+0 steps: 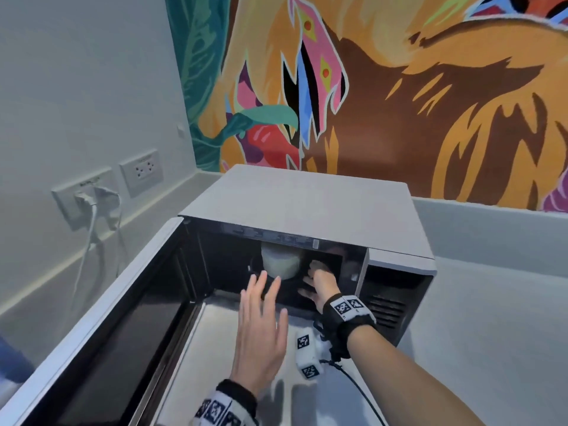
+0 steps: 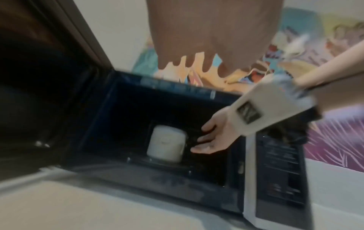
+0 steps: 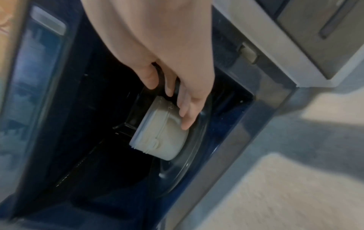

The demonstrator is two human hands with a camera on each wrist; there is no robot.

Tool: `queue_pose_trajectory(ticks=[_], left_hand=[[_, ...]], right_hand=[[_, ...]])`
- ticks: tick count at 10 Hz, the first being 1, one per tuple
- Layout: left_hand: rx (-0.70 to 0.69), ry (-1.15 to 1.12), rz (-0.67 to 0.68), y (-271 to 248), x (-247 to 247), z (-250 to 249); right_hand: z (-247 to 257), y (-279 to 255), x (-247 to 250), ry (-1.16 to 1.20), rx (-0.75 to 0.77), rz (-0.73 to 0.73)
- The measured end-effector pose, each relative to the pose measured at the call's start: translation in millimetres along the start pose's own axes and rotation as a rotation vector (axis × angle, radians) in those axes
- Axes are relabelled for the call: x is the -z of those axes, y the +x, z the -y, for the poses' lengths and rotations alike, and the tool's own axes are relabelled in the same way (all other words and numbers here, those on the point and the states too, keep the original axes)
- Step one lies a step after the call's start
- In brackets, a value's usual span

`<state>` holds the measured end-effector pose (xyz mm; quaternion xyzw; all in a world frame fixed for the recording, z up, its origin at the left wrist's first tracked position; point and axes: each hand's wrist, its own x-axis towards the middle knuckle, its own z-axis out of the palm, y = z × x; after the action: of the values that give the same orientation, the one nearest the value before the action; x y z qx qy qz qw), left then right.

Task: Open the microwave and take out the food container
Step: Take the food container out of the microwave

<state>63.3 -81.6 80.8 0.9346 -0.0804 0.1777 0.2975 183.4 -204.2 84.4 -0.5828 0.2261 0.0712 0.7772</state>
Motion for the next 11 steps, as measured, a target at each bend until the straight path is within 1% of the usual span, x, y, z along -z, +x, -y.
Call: queue_pose_trajectory(ticks=[1, 2, 3, 4, 5, 6, 7, 8, 9, 10, 11], left_hand=[[0.284, -0.153, 0.142, 80.9, -14.1, 19.7], [0.502, -0.040, 0.407, 142.9, -26.2, 45.5], [0.479, 0.005, 0.510, 175.9, -33.2, 60.8], [0.446, 0.038, 0.636, 189.1, -40.3, 62.1], [0.421, 0.077, 0.624, 196.6, -51.5, 67.9], [0.515, -0.030, 0.636, 195.0, -60.3, 85.5], [0.584, -0.098, 0.580, 182.8, -55.9, 82.3], [0.543, -0.191, 0.413, 162.7, -46.4, 63.1], [0.570, -0.278, 0.288, 124.8, -33.2, 46.6], [0.492, -0.350, 0.199, 69.9, -19.7, 22.3], [0.444, -0.401, 0.159, 6.2, -20.8, -9.0]], right_hand=[[3.6, 21.6, -7.5, 0.031, -0.053, -0.040], [7.1, 35.4, -7.2, -0.092, -0.120, -0.020], [14.7, 38.9, -14.6, -0.191, -0.063, -0.066], [17.9, 41.5, -27.6, -0.198, -0.052, -0.029], [17.1, 37.7, -33.5, -0.138, -0.094, 0.027], [19.4, 38.9, -33.9, -0.099, -0.099, 0.030], [17.6, 31.5, -24.4, -0.035, -0.157, 0.032], [6.7, 13.5, -19.6, -0.067, -0.127, 0.050], [-3.5, -5.6, -10.7, -0.039, -0.113, 0.069], [-15.3, -49.0, 13.5, -0.056, -0.128, 0.186], [-36.7, -94.0, 57.2, -0.019, -0.151, 0.258]])
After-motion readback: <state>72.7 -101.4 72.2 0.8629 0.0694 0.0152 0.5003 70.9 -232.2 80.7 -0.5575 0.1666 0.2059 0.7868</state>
